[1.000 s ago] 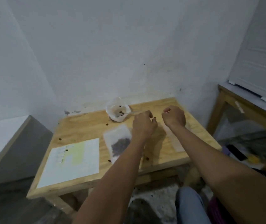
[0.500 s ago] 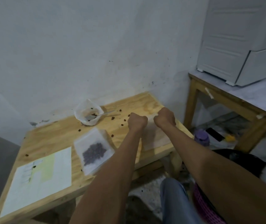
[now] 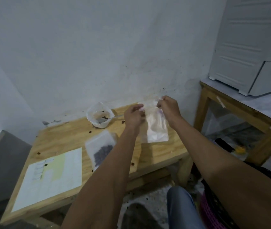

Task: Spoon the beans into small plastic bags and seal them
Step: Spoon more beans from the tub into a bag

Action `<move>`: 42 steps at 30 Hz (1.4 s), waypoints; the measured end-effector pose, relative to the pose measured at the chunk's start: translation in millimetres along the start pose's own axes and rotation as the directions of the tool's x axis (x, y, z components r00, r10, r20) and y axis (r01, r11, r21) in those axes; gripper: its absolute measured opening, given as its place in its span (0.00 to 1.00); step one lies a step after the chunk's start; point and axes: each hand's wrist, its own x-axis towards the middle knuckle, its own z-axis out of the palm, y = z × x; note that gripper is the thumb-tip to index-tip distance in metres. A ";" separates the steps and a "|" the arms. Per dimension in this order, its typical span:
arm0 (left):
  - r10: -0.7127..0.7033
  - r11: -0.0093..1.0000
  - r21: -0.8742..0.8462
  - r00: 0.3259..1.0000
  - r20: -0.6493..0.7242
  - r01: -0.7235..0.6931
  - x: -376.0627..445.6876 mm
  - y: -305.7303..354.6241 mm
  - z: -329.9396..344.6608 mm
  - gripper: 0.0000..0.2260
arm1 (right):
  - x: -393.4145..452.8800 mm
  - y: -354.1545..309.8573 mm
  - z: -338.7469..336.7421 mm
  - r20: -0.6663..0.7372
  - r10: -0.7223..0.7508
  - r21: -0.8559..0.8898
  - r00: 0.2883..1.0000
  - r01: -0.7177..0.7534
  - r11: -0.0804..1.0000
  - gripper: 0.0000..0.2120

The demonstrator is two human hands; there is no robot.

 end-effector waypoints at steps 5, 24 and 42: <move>0.123 0.992 0.027 0.988 0.097 -0.126 0.6 31.9 -33.2 0.12 | -1.5 -33.0 11.2 0.182 -0.047 0.115 0.982 0.026 0.993 0.04; 0.310 0.946 -0.116 0.950 0.048 -0.303 -10.2 85.2 -99.1 0.08 | -40.1 -81.6 87.5 0.369 -0.189 -0.122 0.910 0.249 0.961 0.16; 0.156 0.984 0.093 0.985 -0.074 -0.149 -10.5 73.2 -109.8 0.12 | -53.5 -66.7 117.6 0.394 -0.428 -0.522 0.813 0.581 0.624 0.11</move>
